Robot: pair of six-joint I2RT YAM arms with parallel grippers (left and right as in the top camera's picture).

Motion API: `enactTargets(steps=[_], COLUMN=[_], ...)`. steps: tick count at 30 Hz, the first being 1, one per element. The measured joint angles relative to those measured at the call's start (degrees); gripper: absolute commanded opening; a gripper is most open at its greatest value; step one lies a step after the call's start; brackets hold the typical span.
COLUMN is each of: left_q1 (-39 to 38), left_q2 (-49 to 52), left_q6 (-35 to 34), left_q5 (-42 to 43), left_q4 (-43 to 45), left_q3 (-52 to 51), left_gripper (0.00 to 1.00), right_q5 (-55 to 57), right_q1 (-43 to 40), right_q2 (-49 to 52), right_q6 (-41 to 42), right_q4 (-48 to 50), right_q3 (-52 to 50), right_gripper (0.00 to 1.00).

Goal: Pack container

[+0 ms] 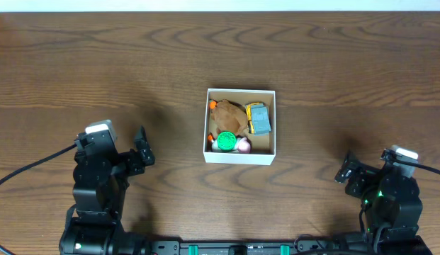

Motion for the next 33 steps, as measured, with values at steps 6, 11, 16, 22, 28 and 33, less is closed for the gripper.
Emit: enactTargets(steps=[6,11,16,22,28,33], left_q1=[0.00,0.00,0.00,0.00,0.00,0.00], left_q2=[0.04,0.09,0.09,0.17,0.22,0.26], left_q6=[0.00,-0.02,-0.02,-0.02,-0.02,-0.02], left_q5=[0.02,0.02,0.07,0.20,0.20,0.24], left_q4=[-4.72,-8.59,-13.16,-17.94,-19.15,-19.23], left_q3=[0.00,0.00,0.00,0.00,0.00,0.00], left_gripper=[0.98,0.98,0.98,0.98,0.98,0.98], right_q5=[-0.31,-0.35,-0.37,-0.85,-5.33,-10.38], right_q1=[0.00,0.00,0.00,0.00,-0.28,-2.43], right_q2=[0.00,0.00,0.00,-0.50,-11.30,-20.44], right_q6=[0.00,0.00,0.00,-0.09,-7.74,-13.64], right_q4=[-2.78,-5.20,-6.93,-7.69,6.51,25.35], right_q3=[-0.04,-0.07,-0.15,-0.44,-6.05,-17.57], right_gripper=[0.99,0.99,0.99,0.99,0.99,0.99])
